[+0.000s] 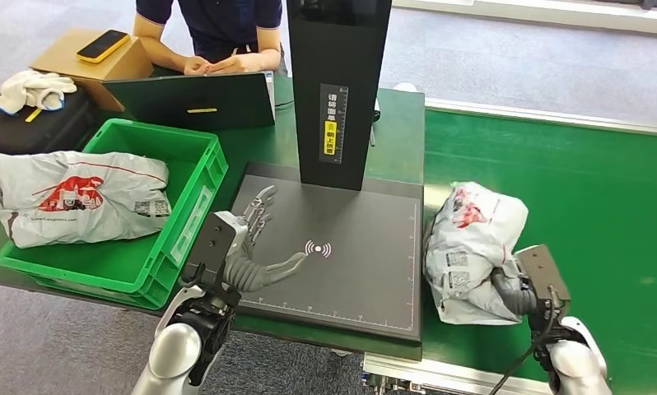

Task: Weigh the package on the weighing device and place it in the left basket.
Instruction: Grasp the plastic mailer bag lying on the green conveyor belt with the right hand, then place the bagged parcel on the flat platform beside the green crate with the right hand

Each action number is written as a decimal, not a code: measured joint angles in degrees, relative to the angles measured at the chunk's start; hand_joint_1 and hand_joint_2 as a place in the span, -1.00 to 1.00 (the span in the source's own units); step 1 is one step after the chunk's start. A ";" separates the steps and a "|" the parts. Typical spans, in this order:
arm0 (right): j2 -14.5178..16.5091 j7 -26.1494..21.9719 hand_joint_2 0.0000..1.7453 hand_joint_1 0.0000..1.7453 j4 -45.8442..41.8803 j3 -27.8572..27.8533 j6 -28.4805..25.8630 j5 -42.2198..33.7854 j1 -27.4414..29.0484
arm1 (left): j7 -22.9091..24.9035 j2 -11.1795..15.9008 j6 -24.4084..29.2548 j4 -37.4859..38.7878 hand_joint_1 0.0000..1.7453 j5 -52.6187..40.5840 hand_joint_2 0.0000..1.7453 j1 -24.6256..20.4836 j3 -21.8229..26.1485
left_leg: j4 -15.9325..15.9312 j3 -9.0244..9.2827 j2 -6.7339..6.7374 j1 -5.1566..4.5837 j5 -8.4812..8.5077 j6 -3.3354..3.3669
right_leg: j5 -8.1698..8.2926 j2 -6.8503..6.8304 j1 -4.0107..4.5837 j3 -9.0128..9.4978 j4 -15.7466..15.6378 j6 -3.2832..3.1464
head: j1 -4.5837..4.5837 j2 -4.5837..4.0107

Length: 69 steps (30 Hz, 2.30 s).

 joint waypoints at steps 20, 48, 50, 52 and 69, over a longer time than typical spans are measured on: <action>18.61 -16.63 1.00 1.00 -48.03 -25.74 -7.48 -29.67 15.69 | -2.31 -0.04 0.91 0.97 -1.00 -0.27 1.00 0.07 -0.01 | -0.04 -0.07 0.02 0.01 -0.03 -0.03 | -0.06 0.01 0.00 -0.12 0.01 -0.02 | 0.02 -0.02; 9.19 6.04 1.00 1.00 -29.39 15.34 5.36 -17.22 1.59 | 0.12 -0.03 -0.66 0.94 -1.00 1.27 1.00 -1.14 -3.50 | -0.04 0.02 0.06 0.01 0.04 -0.03 | -0.02 0.06 0.00 0.02 0.03 -0.01 | 0.02 -0.01; 8.12 7.37 1.00 1.00 -26.41 18.26 6.73 -18.48 0.43 | 0.15 0.16 -0.43 0.94 -1.00 1.70 1.00 -1.31 -3.93 | -0.04 0.01 0.06 0.01 0.04 -0.03 | -0.02 0.06 0.00 0.01 0.03 -0.01 | 0.02 -0.01; 7.03 8.10 1.00 1.00 -23.06 21.21 7.97 -20.24 -1.39 | 0.16 0.37 0.02 0.96 -1.00 2.33 1.00 -1.62 -4.31 | -0.04 0.00 0.06 0.01 0.04 -0.03 | -0.01 0.07 0.00 0.01 0.04 -0.01 | 0.02 -0.01; 3.02 12.40 1.00 1.00 -1.98 39.89 7.12 -22.63 -13.15 | 0.84 1.63 3.34 0.94 -1.00 4.26 1.00 -1.81 -5.75 | -0.02 0.01 0.06 0.01 0.06 -0.01 | 0.00 0.07 0.00 0.01 0.03 0.00 | 0.02 -0.02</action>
